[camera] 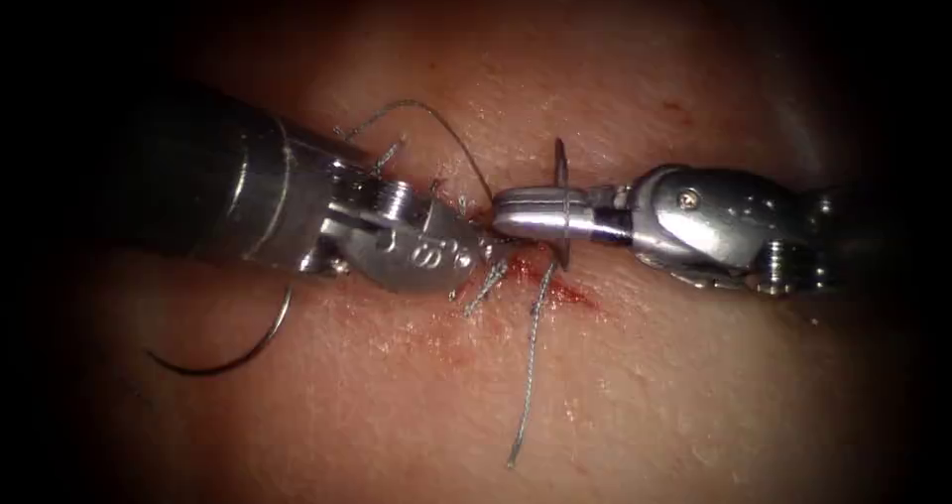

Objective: Wound Closure

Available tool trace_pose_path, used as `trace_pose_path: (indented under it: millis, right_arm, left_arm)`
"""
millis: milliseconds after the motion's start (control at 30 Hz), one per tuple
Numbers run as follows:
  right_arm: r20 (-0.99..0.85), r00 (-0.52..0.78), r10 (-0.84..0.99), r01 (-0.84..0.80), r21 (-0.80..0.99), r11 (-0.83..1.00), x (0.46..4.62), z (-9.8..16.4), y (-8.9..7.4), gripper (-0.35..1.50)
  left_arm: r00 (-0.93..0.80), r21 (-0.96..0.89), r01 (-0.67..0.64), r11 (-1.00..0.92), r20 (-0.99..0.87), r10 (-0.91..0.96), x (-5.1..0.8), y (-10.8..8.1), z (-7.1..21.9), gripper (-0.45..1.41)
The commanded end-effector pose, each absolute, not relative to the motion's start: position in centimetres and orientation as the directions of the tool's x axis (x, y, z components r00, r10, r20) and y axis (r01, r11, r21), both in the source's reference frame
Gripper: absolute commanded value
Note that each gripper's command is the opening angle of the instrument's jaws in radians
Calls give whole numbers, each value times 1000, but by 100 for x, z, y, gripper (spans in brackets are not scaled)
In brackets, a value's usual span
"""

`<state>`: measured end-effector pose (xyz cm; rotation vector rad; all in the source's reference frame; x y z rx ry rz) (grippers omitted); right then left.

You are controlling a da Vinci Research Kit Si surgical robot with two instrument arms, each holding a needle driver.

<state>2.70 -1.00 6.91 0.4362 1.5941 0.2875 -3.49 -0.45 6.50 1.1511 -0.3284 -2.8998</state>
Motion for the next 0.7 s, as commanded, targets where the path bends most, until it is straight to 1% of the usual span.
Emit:
trace_pose_path:
  millis: [33,333,467,500,533,600,633,700]
  right_arm:
    - [-897,-24,442,156,433,887,276,698,-109,-35]
    - [-913,57,404,382,394,836,279,693,-121,-35]
    - [-927,111,358,453,368,812,282,694,-133,-35]
    - [-932,124,341,466,358,809,283,696,-137,-30]
    - [-935,148,321,485,352,801,284,698,-141,-11]
    - [-940,184,287,518,341,785,285,702,-149,7]
    - [-943,199,267,536,333,775,286,705,-155,24]
    - [-947,216,240,563,321,762,287,709,-164,46]
  left_arm:
    - [-729,194,-70,-978,-680,-83,-354,-47,655,-45]
    - [-723,194,-61,-979,-685,-91,-344,-46,656,-45]
    - [-721,195,-58,-979,-686,-94,-345,-49,655,-45]
    - [-721,196,-57,-979,-686,-95,-345,-51,655,-45]
    - [-721,196,-56,-979,-686,-96,-346,-53,655,-45]
    - [-721,198,-55,-979,-687,-98,-348,-56,654,-45]
    - [-722,197,-53,-979,-685,-98,-348,-58,654,-45]
    - [-721,198,-52,-979,-685,-100,-350,-61,653,-45]
